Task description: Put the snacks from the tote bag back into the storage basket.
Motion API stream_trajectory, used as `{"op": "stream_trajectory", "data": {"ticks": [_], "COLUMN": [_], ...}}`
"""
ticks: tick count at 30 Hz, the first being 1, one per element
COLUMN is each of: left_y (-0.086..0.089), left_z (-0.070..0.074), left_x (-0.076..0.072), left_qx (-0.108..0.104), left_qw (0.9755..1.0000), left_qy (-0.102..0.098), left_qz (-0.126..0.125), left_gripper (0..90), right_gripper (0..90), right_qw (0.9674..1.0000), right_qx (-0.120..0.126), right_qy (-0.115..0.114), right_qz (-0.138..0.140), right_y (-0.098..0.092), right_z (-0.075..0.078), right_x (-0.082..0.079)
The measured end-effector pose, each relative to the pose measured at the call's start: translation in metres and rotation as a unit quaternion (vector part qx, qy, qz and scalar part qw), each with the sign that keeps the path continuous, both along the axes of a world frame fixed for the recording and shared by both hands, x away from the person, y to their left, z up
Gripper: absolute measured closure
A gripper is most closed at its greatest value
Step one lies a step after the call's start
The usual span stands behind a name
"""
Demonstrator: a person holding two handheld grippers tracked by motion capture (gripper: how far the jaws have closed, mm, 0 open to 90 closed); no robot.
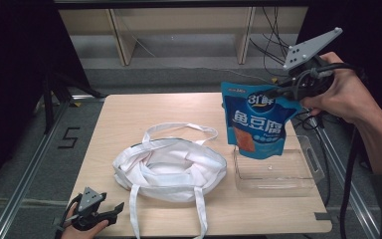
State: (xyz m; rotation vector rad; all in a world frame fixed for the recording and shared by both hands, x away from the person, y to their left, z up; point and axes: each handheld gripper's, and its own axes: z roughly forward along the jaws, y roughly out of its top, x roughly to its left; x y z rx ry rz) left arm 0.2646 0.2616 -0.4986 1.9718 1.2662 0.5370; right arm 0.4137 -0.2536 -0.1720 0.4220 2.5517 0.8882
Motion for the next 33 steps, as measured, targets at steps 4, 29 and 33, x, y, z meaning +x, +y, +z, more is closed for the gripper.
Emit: {"op": "stream_trajectory", "data": {"ticks": [4, 29, 33], "left_y": [0.004, 0.002, -0.004], "left_z": [0.002, 0.001, -0.001], "left_x": [0.000, 0.000, -0.001], "left_qx": [0.023, 0.028, 0.010], "left_qw": [0.9996, 0.9993, 0.9999], "left_qy": [0.006, 0.010, 0.003], "left_qz": [-0.016, -0.021, -0.010], "left_gripper": [27.4, 27.6, 27.6], "right_gripper": [90.0, 90.0, 90.0], "right_qw": [1.0000, 0.9989, 0.9985], "right_qx": [0.006, 0.022, 0.023], "right_qy": [0.007, 0.036, 0.042], "right_qz": [-0.002, -0.019, -0.025], "right_y": [-0.009, -0.044, -0.045], "right_z": [-0.006, -0.052, -0.063], "right_x": [0.000, 0.009, 0.018]}}
